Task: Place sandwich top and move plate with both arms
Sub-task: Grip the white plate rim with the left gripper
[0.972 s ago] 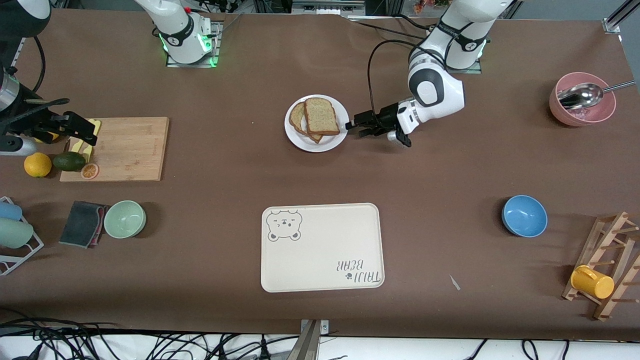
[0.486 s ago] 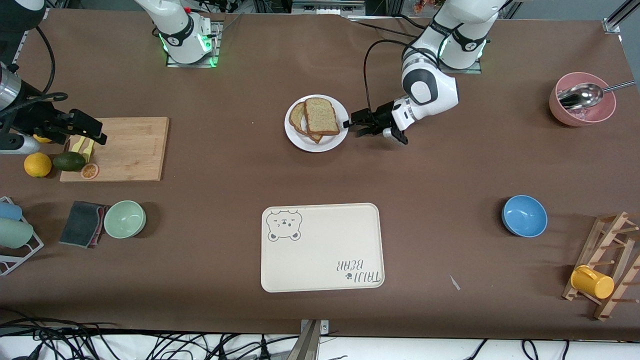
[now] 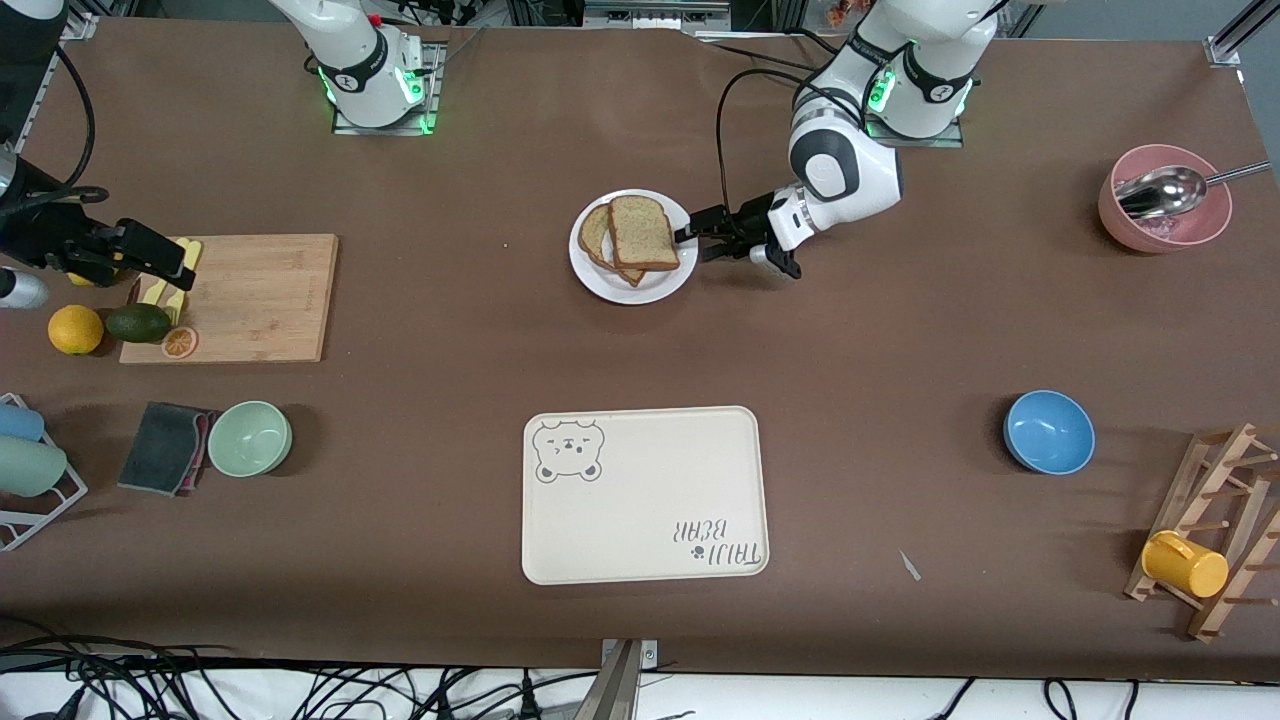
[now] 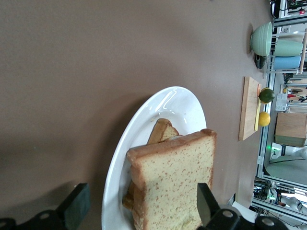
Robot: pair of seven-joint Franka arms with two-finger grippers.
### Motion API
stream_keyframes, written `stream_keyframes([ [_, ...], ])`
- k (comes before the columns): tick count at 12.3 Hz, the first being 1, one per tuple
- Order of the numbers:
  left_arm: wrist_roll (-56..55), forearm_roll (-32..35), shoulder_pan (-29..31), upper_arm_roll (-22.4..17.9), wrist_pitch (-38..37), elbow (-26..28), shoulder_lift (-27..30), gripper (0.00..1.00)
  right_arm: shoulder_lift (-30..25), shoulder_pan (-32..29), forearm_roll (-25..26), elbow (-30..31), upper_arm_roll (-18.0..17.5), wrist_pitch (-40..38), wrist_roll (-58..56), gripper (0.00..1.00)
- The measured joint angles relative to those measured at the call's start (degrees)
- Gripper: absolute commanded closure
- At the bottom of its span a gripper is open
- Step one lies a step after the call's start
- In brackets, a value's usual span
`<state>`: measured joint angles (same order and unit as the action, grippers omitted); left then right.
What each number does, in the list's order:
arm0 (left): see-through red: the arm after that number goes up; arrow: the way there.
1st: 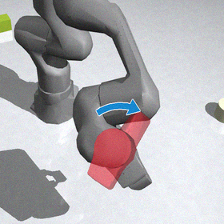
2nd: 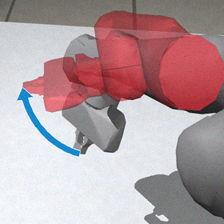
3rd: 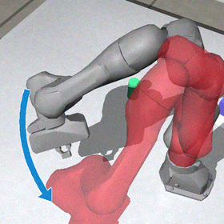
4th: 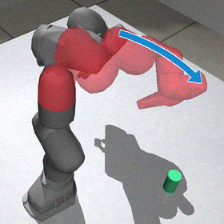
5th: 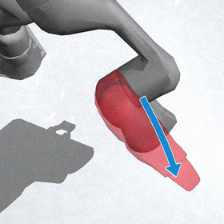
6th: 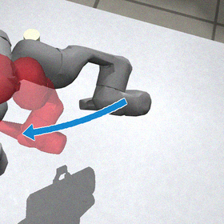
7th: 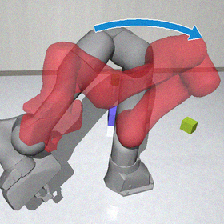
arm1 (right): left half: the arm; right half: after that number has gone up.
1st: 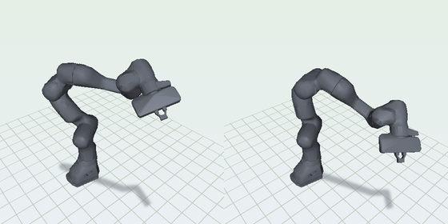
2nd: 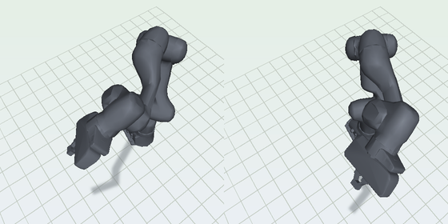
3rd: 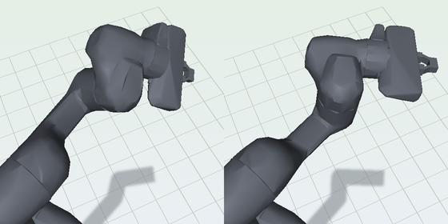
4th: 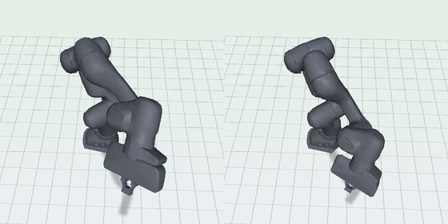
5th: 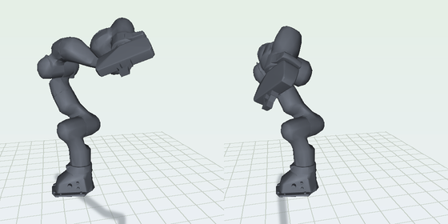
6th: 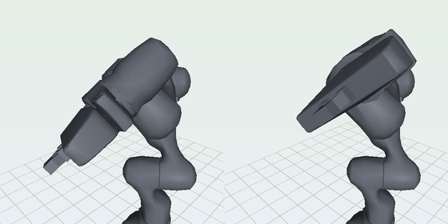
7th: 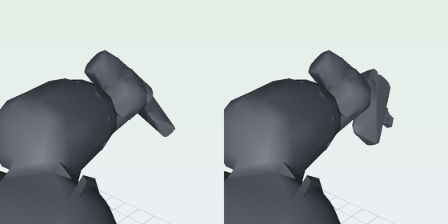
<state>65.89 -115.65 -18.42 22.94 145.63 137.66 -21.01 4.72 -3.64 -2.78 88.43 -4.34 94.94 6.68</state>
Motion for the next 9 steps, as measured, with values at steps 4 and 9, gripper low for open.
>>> stream_keyframes([
  [4,3.3,-1.9,-0.7,0.0,0.3,0.0,-2.0,0.05,0.0,0.2,2.9,-0.1,-0.8,1.7,4.1,0.00],
  [9,12.0,-9.3,-1.1,0.2,0.3,0.0,-4.0,0.14,0.1,0.2,2.8,-0.1,-1.1,0.3,4.1,0.00],
])
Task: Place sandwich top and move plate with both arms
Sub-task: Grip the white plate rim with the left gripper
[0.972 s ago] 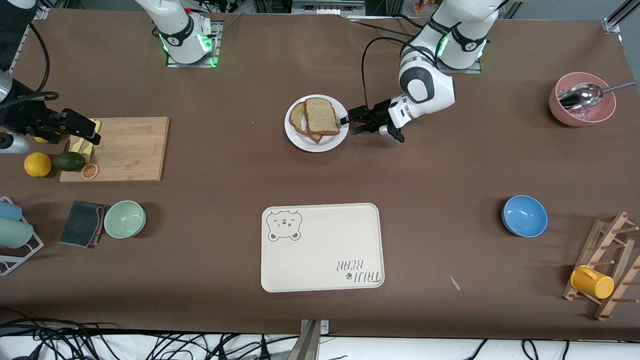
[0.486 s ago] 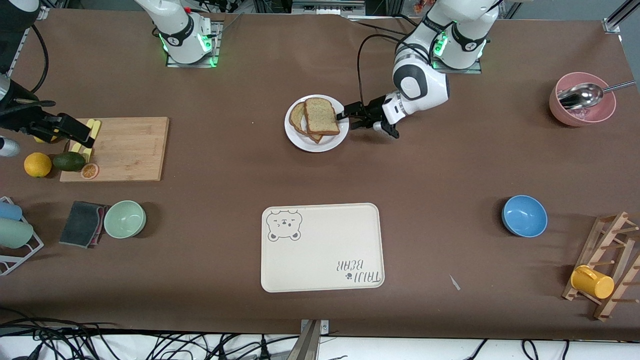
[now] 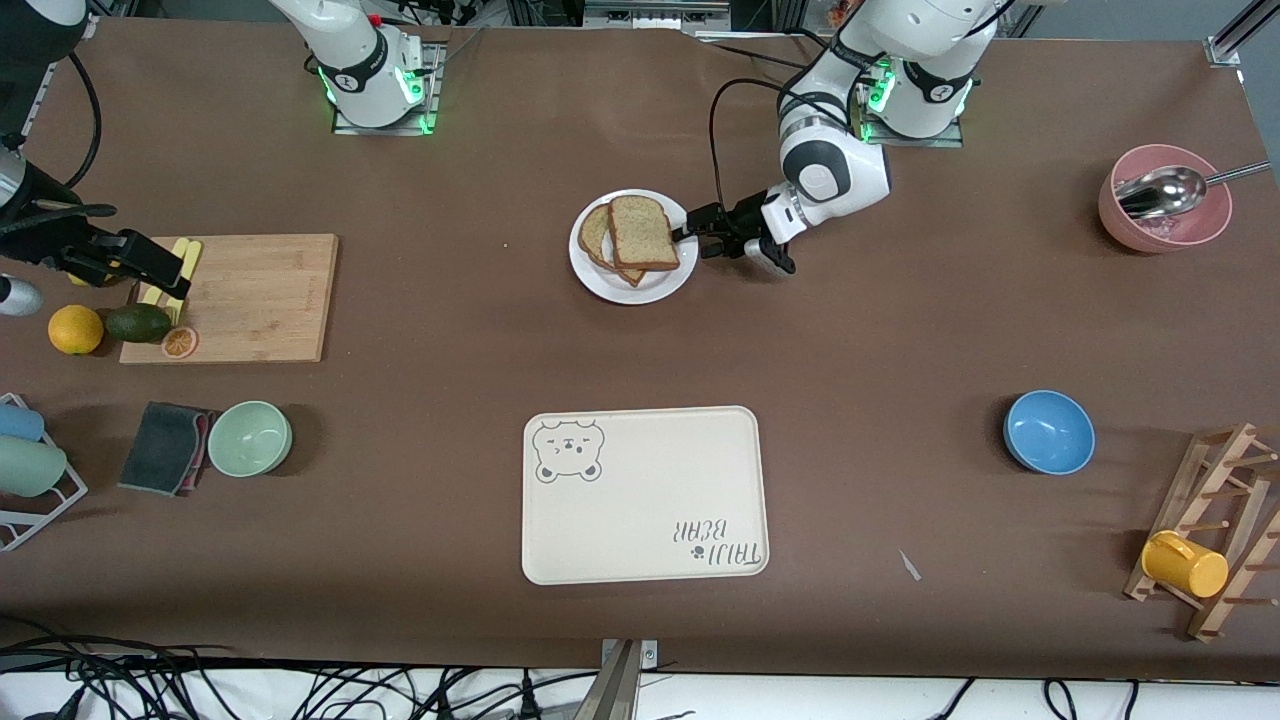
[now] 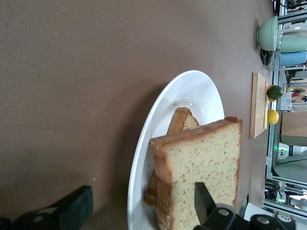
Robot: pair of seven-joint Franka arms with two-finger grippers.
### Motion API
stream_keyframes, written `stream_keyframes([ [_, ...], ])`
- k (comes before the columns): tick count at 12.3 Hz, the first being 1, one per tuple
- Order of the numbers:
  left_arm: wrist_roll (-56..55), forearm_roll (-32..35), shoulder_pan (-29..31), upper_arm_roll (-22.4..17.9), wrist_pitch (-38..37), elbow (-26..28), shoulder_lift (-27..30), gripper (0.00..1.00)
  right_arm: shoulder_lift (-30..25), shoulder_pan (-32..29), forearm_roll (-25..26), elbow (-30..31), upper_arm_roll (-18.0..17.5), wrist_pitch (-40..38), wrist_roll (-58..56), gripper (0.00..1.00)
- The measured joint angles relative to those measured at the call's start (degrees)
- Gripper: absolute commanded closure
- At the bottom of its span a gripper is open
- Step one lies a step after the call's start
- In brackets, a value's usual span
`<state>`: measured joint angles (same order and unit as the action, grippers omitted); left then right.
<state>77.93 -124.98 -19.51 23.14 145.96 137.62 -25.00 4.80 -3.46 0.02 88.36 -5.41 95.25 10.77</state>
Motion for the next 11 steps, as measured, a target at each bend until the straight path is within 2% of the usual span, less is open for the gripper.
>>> stream_keyframes([
  [5,0.1,0.0,0.1,-0.1,0.1,-0.6,0.0,0.57,0.2,0.1,0.0,0.3,-1.2,-1.0,0.0,0.00],
  [8,0.2,0.0,0.1,-0.2,0.1,-0.8,0.1,0.63,0.3,0.1,0.0,0.3,-1.1,-1.8,0.0,0.00],
  [11,0.3,0.0,0.1,-0.2,0.2,-0.8,0.1,0.74,0.2,0.1,0.1,0.3,-1.1,-2.8,-0.3,0.00],
])
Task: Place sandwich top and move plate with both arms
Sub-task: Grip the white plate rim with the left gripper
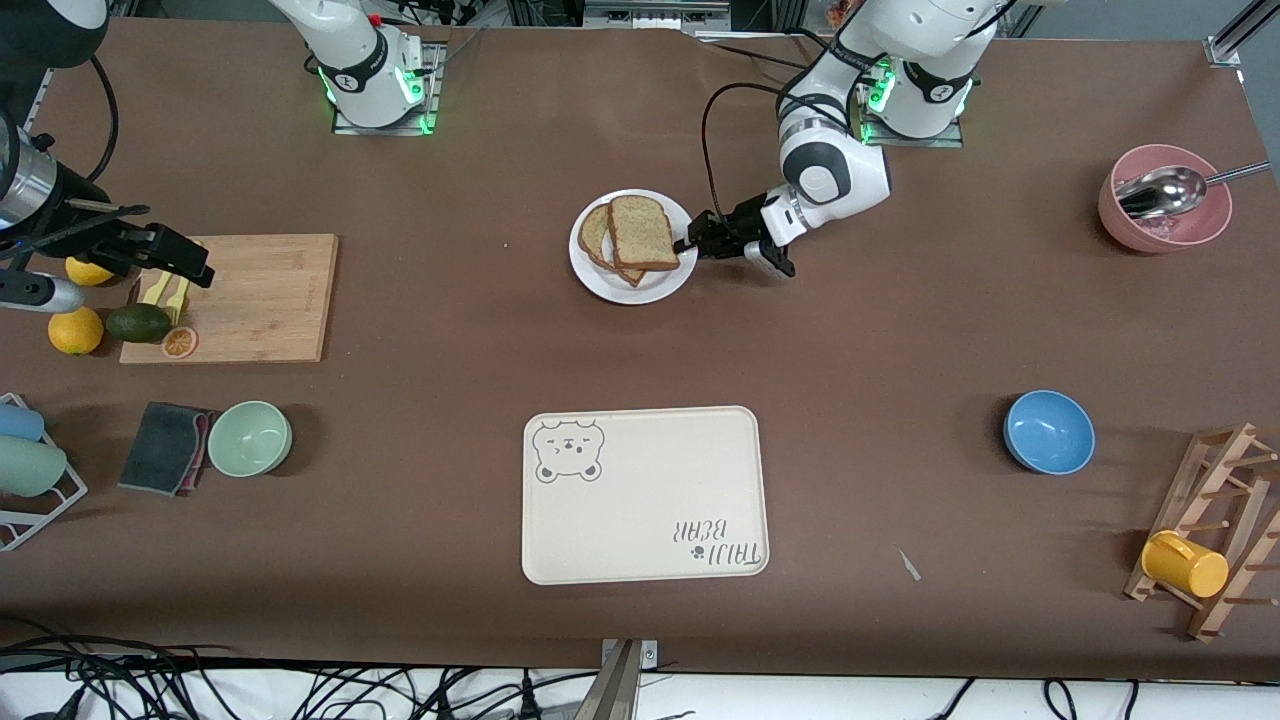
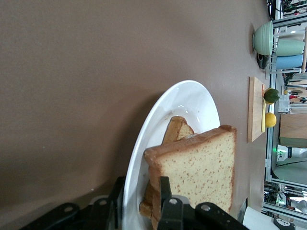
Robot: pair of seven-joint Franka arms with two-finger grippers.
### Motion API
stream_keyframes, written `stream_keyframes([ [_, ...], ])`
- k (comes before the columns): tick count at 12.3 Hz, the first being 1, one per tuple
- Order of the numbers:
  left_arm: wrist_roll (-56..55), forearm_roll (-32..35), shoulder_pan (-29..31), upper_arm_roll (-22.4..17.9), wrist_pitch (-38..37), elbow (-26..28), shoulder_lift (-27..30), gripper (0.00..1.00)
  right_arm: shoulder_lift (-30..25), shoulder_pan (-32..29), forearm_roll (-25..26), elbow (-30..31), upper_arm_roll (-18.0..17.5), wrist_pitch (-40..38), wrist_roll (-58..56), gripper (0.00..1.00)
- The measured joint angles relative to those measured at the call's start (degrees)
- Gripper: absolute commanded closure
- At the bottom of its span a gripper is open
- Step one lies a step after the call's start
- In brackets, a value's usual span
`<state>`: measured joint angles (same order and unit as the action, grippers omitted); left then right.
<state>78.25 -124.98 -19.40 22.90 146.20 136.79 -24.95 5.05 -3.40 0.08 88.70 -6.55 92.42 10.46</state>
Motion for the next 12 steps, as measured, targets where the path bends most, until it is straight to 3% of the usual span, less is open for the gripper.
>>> stream_keyframes([
  [3,0.1,0.0,0.0,0.0,0.1,0.0,0.0,0.92,0.0,0.0,0.0,-0.1,0.1,0.0,-4.5,0.00],
  [5,0.3,0.0,0.0,0.0,0.2,0.0,0.0,0.98,0.0,-0.1,0.4,-0.1,0.4,0.0,-5.5,0.00],
  [12,0.8,0.0,0.0,0.0,-0.1,0.0,0.0,1.00,-1.5,-0.1,0.5,-0.4,0.0,-0.3,-8.5,0.00],
])
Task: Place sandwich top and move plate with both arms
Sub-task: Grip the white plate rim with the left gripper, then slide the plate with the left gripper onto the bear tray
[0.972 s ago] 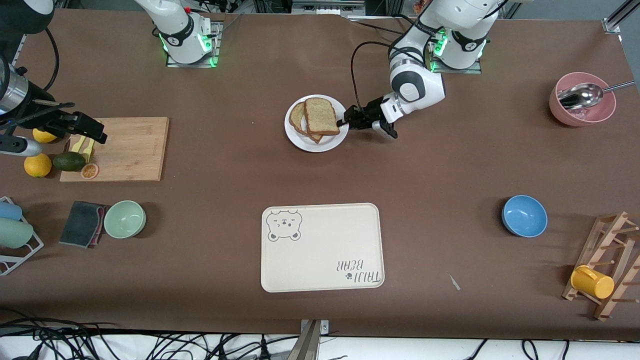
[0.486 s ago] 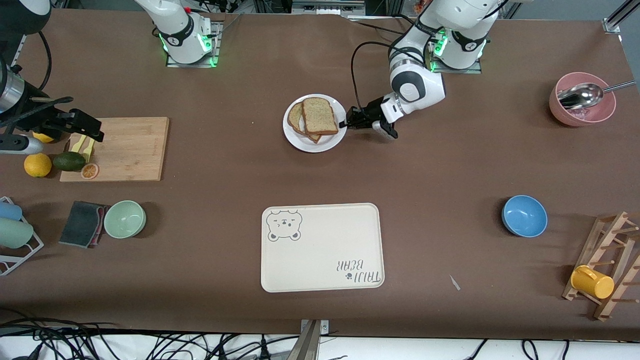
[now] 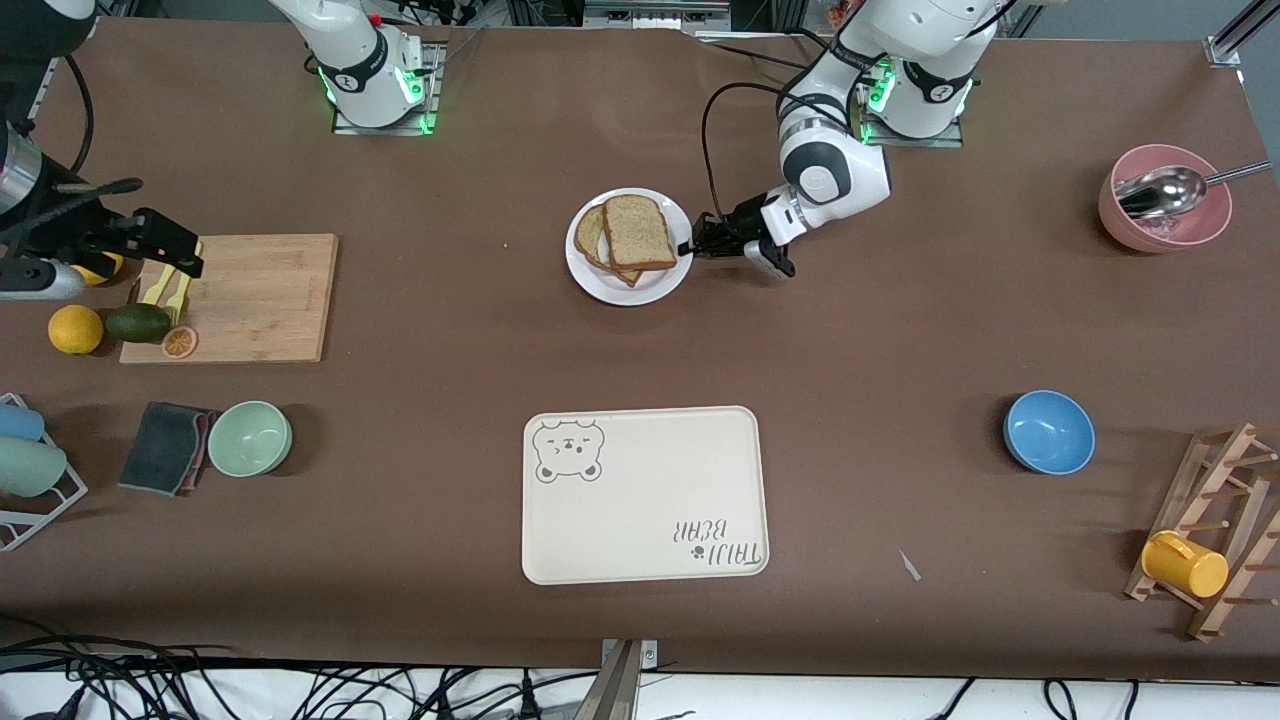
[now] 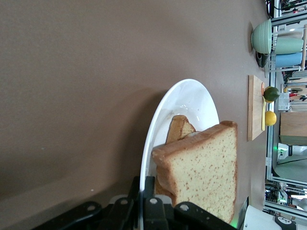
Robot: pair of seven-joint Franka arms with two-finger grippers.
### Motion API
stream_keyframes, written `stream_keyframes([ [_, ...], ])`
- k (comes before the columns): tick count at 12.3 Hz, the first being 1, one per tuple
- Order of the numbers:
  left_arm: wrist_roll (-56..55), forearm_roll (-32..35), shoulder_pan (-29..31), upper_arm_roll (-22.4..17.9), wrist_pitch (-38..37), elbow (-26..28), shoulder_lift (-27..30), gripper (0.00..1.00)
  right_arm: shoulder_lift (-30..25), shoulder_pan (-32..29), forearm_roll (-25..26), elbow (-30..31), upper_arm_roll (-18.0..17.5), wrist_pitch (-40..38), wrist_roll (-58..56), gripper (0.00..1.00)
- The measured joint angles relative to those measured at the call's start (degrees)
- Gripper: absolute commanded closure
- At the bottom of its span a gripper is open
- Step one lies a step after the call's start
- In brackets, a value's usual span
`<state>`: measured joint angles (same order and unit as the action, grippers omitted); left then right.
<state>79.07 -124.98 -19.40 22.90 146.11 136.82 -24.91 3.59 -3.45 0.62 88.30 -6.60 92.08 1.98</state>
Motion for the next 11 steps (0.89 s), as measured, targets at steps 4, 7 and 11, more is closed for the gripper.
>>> stream_keyframes([
  [4,0.0,0.0,0.6,0.0,0.0,-0.7,0.0,1.00,1.0,-0.1,0.0,0.2,-0.5,0.4,0.0,0.00],
  [7,0.0,0.0,1.4,-0.5,0.3,-2.9,-0.5,1.00,2.6,-0.2,0.0,0.2,-0.2,3.3,0.0,0.00],
  [11,-0.2,0.0,3.5,-0.6,0.3,-6.1,-1.2,1.00,2.8,-0.1,0.0,0.2,-0.3,4.3,0.2,0.00],
])
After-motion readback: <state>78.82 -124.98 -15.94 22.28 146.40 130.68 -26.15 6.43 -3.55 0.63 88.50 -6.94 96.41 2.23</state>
